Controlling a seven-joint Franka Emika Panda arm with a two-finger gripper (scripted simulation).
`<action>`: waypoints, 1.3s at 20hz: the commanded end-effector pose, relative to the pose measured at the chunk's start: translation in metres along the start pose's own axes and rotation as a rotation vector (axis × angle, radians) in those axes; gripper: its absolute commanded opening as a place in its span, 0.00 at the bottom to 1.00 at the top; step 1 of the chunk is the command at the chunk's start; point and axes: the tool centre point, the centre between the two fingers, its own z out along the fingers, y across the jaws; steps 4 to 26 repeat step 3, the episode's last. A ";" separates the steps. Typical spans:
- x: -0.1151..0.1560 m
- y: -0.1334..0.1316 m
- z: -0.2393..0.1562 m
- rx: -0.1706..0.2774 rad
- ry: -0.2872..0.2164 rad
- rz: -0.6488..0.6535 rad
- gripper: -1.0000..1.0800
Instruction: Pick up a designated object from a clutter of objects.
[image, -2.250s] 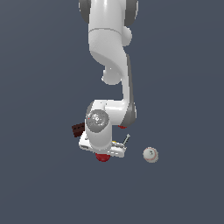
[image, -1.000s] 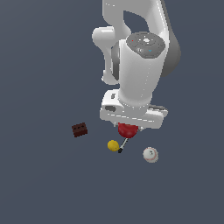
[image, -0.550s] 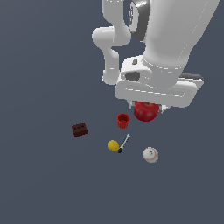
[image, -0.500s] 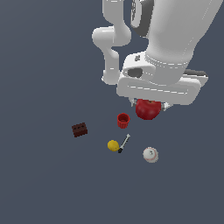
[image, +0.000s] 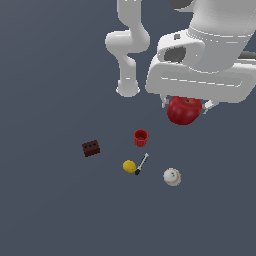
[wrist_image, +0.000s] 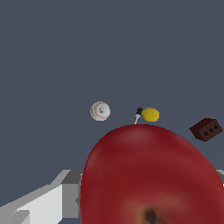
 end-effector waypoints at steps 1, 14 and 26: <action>0.000 -0.002 -0.005 0.001 0.001 0.001 0.00; 0.000 -0.002 -0.006 0.001 0.001 0.001 0.00; 0.000 -0.002 -0.006 0.001 0.001 0.001 0.00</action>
